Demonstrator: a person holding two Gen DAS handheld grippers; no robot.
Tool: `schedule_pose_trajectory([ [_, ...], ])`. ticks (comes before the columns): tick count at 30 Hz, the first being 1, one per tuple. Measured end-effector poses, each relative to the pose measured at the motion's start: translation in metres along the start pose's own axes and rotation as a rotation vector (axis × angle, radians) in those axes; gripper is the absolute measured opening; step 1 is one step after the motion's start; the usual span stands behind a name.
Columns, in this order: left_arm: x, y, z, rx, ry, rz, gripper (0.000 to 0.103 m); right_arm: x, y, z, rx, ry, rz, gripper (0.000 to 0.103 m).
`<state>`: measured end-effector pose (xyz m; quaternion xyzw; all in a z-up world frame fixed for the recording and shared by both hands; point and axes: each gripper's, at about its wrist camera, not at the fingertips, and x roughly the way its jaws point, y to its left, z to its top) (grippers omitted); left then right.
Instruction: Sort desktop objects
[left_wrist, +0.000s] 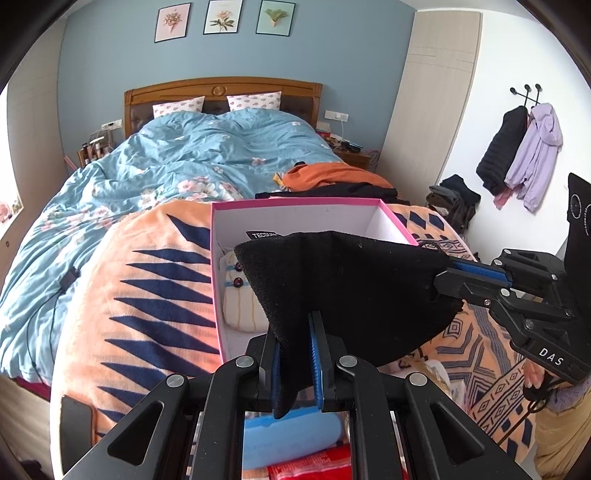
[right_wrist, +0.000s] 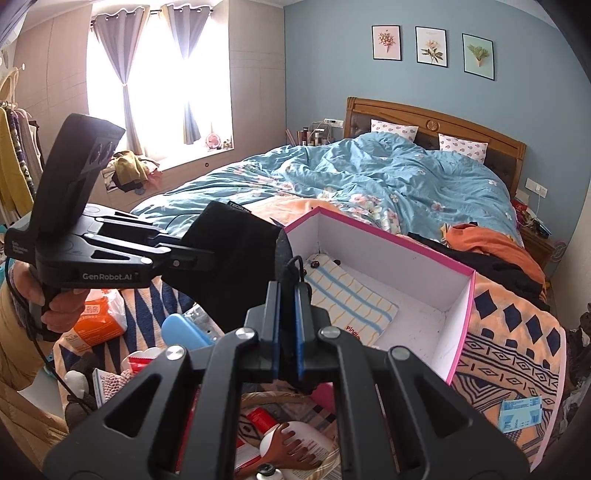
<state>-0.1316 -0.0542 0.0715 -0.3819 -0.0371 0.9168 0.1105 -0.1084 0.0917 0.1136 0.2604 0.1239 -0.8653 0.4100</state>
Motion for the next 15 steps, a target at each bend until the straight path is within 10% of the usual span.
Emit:
schedule_pose_trajectory([
  [15,0.028,0.001,0.025,-0.016,0.022,0.017,0.012,0.013,-0.017,0.009,0.007,0.013,-0.023,0.008],
])
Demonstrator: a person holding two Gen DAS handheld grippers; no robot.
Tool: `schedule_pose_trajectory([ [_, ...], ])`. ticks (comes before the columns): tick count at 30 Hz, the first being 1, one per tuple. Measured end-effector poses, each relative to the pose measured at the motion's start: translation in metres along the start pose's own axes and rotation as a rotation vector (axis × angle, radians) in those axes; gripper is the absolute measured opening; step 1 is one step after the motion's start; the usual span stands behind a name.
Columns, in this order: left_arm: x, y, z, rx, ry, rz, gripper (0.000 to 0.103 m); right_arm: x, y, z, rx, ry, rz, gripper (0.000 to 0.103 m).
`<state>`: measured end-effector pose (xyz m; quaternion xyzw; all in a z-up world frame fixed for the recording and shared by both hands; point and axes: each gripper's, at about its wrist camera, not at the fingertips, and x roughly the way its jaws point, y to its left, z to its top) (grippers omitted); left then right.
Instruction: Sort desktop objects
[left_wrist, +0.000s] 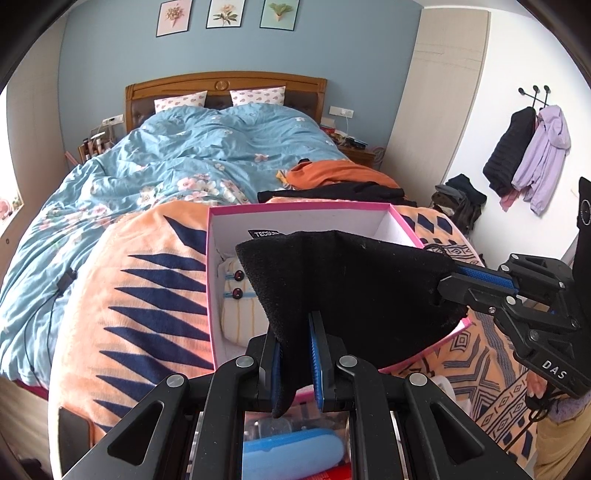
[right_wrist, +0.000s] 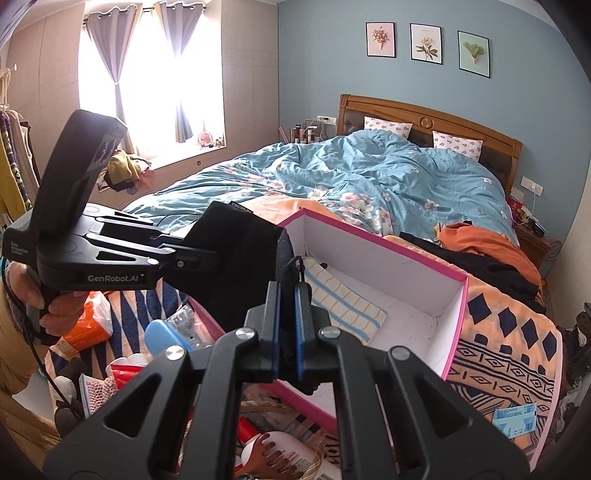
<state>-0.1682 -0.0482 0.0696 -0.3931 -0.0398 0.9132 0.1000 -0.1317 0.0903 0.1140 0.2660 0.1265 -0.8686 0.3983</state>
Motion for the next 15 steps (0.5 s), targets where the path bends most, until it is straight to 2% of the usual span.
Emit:
schedule_pose_trajectory([
  [15,0.029,0.003,0.015,-0.015,0.034,0.007,0.012,0.013,-0.009,0.007,0.01,0.01,-0.007,0.008],
])
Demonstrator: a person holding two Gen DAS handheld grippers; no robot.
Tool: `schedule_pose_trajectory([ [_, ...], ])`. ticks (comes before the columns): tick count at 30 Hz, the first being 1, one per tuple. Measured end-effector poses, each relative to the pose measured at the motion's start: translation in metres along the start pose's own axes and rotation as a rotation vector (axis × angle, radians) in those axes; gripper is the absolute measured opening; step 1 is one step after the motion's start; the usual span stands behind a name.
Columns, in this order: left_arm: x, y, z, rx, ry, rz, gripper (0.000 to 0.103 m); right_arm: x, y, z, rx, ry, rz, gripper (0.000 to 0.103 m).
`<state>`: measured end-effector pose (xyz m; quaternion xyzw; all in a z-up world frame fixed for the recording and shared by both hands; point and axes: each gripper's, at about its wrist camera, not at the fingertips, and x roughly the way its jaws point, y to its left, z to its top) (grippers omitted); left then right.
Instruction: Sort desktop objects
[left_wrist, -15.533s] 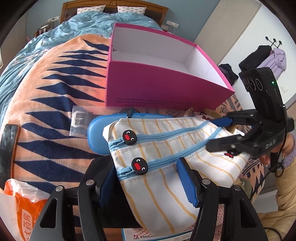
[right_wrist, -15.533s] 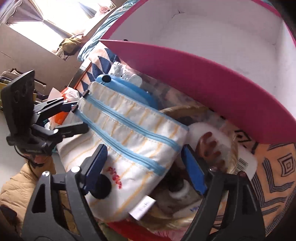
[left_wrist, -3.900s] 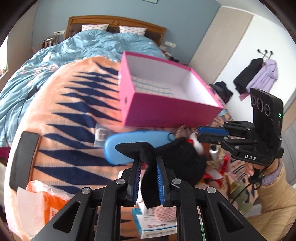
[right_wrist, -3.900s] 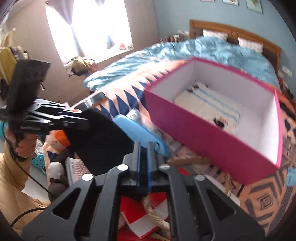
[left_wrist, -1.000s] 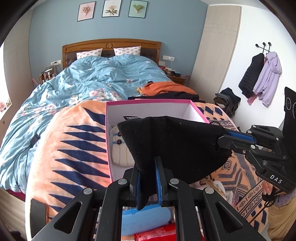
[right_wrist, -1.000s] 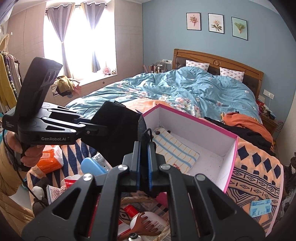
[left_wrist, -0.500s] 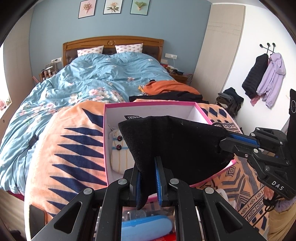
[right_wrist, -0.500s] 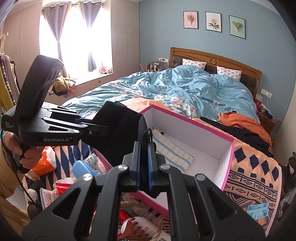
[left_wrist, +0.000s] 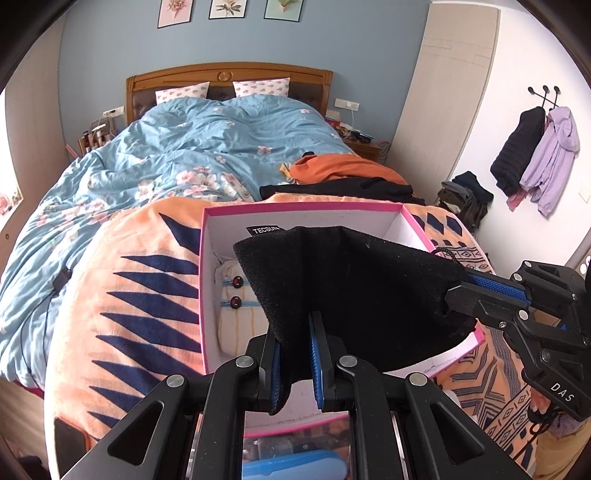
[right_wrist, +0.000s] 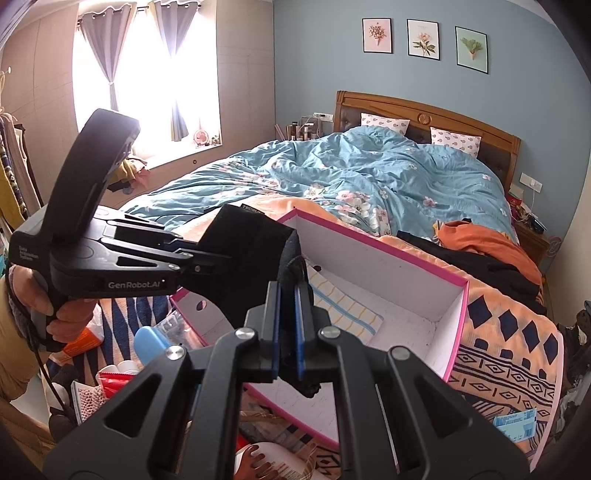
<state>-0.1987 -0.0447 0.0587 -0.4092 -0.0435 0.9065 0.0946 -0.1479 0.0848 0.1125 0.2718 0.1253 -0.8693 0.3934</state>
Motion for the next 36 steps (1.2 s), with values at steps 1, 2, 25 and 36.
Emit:
schedule_pose_trajectory([
  [1,0.002,0.0,0.001,0.0,0.002,0.003,0.012,0.002,-0.001,0.001,0.0,0.001,-0.001,0.008],
  [2,0.003,0.001,0.001,-0.001,0.003,0.004,0.012,0.002,-0.002,0.001,0.0,0.002,-0.001,0.008],
  [25,0.033,0.011,0.016,-0.023,0.039,0.031,0.012,0.031,-0.014,0.01,0.011,0.045,-0.026,0.008],
  [36,0.045,0.014,0.018,-0.021,0.058,0.043,0.012,0.046,-0.014,0.013,0.011,0.074,-0.028,0.008],
])
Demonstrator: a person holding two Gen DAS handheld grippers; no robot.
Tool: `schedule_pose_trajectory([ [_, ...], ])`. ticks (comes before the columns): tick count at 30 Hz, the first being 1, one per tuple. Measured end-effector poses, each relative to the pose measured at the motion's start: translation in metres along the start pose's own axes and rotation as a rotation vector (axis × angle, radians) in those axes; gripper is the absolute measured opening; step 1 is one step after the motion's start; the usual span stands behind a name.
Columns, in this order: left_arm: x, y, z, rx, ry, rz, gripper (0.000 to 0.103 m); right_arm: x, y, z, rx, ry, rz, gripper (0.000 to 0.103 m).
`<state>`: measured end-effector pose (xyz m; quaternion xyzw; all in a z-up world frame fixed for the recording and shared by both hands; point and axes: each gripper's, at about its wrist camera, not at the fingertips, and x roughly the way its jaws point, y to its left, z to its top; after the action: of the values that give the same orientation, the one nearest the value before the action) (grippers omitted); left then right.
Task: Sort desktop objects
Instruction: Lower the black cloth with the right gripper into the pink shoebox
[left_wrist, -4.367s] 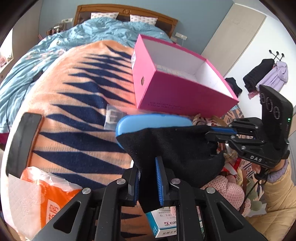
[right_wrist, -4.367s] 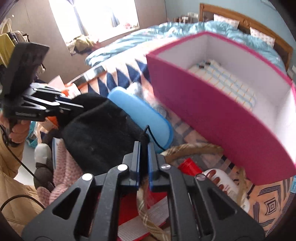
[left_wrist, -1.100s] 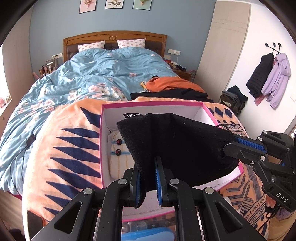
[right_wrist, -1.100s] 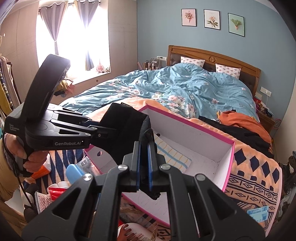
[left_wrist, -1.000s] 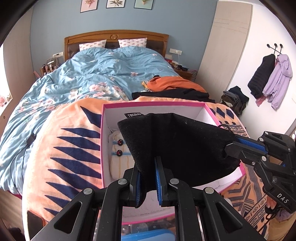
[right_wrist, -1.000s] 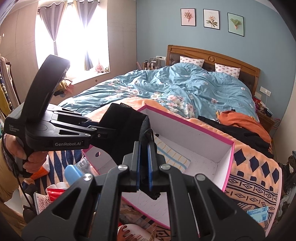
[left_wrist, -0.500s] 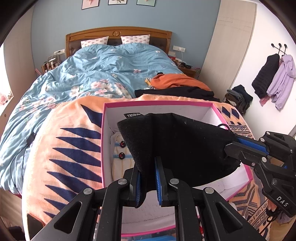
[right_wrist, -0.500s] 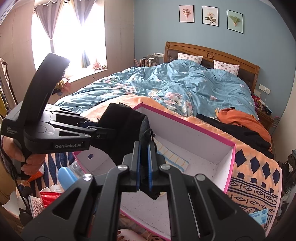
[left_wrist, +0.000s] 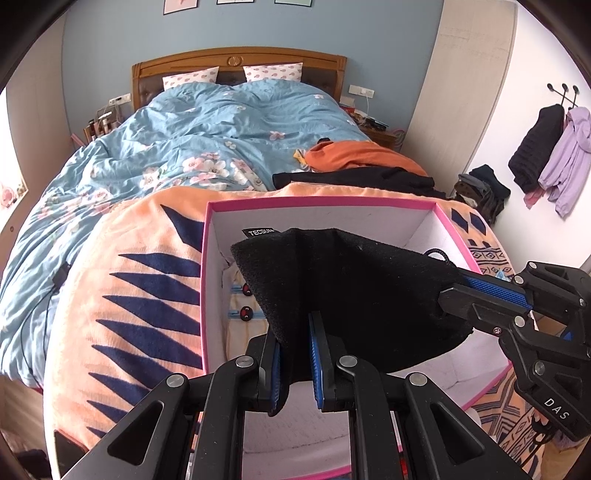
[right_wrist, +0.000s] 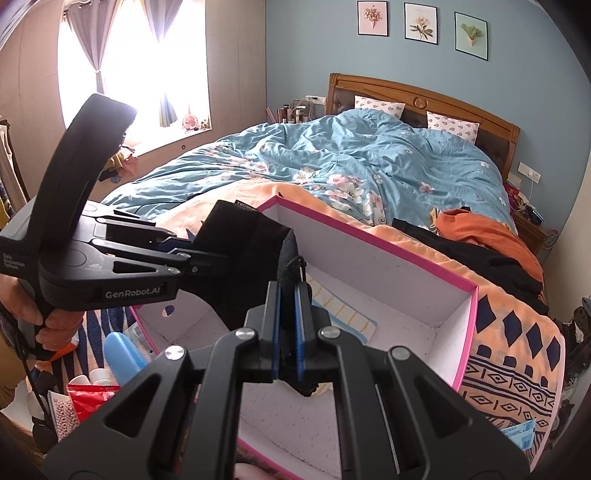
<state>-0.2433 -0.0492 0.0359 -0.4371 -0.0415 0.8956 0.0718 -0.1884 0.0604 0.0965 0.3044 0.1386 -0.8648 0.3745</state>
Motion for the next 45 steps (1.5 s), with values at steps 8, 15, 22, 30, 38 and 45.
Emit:
schedule_pose_trajectory([
  [8,0.006,0.0,0.004,0.003,0.009,0.009,0.012,0.009,-0.002,0.003,-0.004,0.015,-0.006,0.008],
  [15,0.014,0.002,0.008,0.005,0.021,0.024,0.012,0.017,-0.006,0.005,0.001,0.031,-0.005,0.008],
  [22,0.021,0.004,0.011,0.007,0.035,0.037,0.012,0.027,-0.009,0.007,-0.004,0.047,-0.008,0.008],
  [30,0.028,0.004,0.013,0.009,0.049,0.043,0.012,0.038,-0.014,0.007,0.005,0.066,-0.008,0.008],
  [38,0.038,0.003,0.016,0.014,0.066,0.053,0.012,0.049,-0.018,0.007,0.01,0.087,-0.006,0.008],
  [45,0.046,0.004,0.02,0.02,0.08,0.074,0.012,0.059,-0.019,0.01,0.004,0.109,-0.012,0.008],
])
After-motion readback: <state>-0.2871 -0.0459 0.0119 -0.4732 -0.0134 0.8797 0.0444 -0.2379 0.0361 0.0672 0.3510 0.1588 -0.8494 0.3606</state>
